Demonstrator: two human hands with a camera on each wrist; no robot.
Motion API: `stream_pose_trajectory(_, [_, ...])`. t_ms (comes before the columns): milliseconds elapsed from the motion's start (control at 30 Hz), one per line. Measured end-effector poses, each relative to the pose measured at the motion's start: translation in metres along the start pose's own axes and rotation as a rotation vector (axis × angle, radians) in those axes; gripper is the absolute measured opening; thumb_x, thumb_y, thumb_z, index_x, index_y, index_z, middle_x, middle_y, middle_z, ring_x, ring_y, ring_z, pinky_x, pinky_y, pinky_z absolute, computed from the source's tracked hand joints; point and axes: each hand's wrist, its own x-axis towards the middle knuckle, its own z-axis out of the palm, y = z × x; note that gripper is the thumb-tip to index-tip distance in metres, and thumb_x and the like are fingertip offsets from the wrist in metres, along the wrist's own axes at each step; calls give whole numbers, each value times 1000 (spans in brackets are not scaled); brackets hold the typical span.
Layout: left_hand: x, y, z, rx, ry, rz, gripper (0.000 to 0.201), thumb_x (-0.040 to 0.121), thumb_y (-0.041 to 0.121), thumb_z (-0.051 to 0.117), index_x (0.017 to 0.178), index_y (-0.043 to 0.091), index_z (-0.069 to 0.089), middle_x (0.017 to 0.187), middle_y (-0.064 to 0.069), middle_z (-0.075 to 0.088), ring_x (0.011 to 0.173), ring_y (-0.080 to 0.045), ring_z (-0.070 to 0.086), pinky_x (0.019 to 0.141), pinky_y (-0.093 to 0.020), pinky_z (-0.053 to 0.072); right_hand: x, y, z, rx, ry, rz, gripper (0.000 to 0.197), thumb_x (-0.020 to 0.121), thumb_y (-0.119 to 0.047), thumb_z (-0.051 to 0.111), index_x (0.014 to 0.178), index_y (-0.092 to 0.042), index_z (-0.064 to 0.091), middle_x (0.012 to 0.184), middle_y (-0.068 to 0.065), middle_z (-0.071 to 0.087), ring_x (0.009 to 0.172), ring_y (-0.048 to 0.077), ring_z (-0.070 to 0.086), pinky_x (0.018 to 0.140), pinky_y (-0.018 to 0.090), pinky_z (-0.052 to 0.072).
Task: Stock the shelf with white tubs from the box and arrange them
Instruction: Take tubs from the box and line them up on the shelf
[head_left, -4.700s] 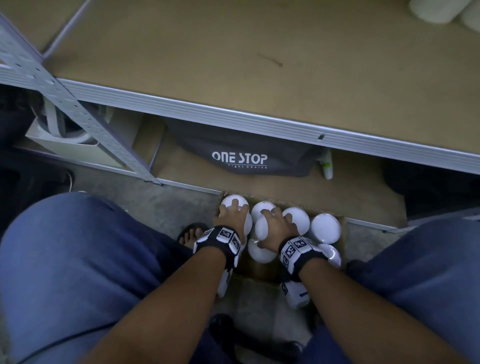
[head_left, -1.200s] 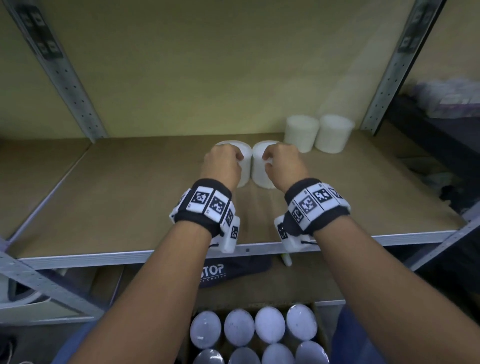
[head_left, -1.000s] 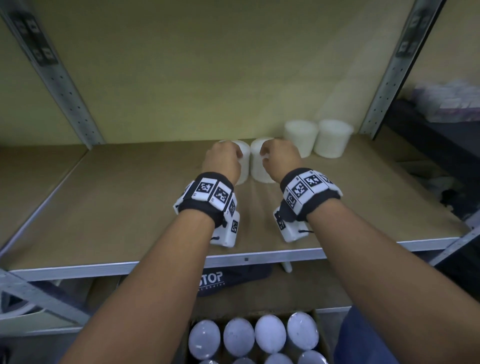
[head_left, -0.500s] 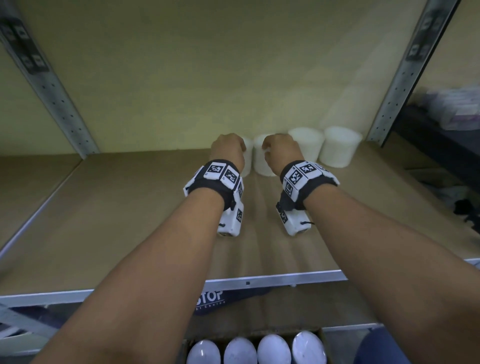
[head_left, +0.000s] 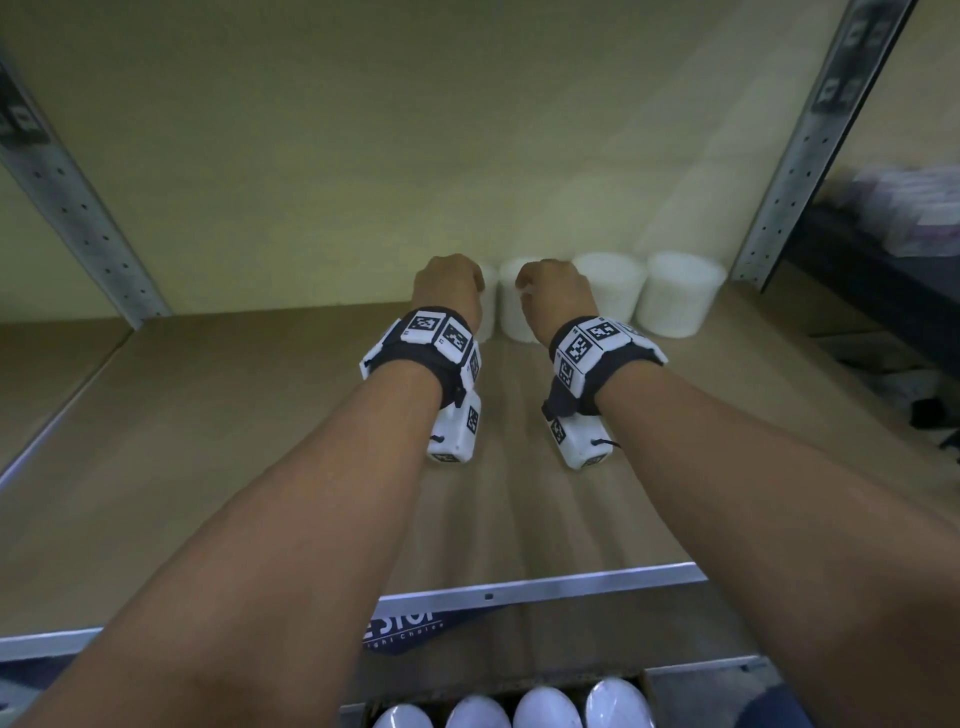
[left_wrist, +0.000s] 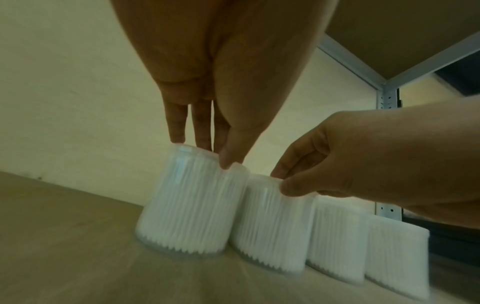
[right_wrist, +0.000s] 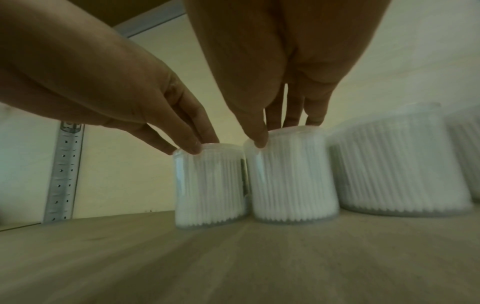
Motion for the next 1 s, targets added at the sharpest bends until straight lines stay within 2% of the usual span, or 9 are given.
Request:
stream_pose_trajectory(167, [-4, -4, 3, -23, -34, 15, 37, 89, 4, 53, 123, 10, 62, 130, -11, 59, 122, -27, 54, 100, -29, 40, -1, 3, -2, 65, -44, -1, 34, 90, -2, 49, 121, -4, 62, 125, 16, 60, 117, 31, 54, 98, 36, 46])
stream_pose_trajectory(300, [-23, -3, -3, -32, -111, 59, 49, 90, 18, 58, 137, 6, 47, 140, -15, 43, 131, -29, 41, 107, -33, 35, -24, 7, -11, 108, -56, -38, 41, 91, -12, 52, 132, -8, 55, 131, 14, 58, 127, 29, 44, 106, 30, 34])
stream_pose_trajectory(400, [-47, -1, -17, -18, -124, 88, 53, 89, 21, 59, 138, 8, 45, 140, -14, 41, 130, -28, 41, 106, -33, 36, -56, 13, -25, 148, -73, -14, 45, 89, -15, 54, 133, -11, 53, 133, 12, 55, 126, 29, 45, 104, 33, 40])
stream_pose_trajectory(500, [-82, 3, -36, -44, -148, 110, 52, 88, 25, 62, 136, 11, 49, 140, -11, 45, 128, -25, 46, 104, -30, 38, -100, 19, -40, 111, -128, -6, 49, 86, -20, 57, 134, -12, 51, 133, 11, 52, 126, 31, 43, 104, 38, 43])
stream_pose_trajectory(700, [-172, 20, -50, -42, -259, 158, 51, 85, 29, 65, 133, 17, 51, 138, -6, 50, 128, -23, 48, 106, -31, 38, -199, 31, -60, 110, -175, -2, 41, 85, -23, 59, 125, -16, 58, 128, 6, 58, 125, 27, 45, 106, 37, 40])
stream_pose_trajectory(833, [-229, 29, -37, -70, -306, 196, 46, 85, 30, 66, 128, 19, 54, 135, -2, 51, 126, -21, 48, 107, -33, 40, -257, 43, -59, 134, -189, 16, 33, 84, -22, 60, 116, -15, 63, 119, 4, 60, 117, 24, 51, 101, 37, 44])
stream_pose_trajectory(933, [-270, 33, -17, -89, -344, 238, 38, 83, 28, 66, 118, 19, 59, 123, -3, 55, 116, -20, 54, 101, -31, 43, -297, 57, -53, 113, -203, 39, 27, 84, -24, 60, 109, -17, 66, 110, 2, 62, 111, 23, 55, 95, 35, 47])
stream_pose_trajectory(1000, [-293, 35, 0, -123, -388, 250, 31, 82, 27, 67, 111, 19, 61, 114, -2, 57, 108, -20, 57, 96, -30, 45, -320, 67, -46, 114, -236, 98, 28, 84, -27, 62, 110, -18, 65, 111, 2, 62, 110, 22, 56, 95, 35, 48])
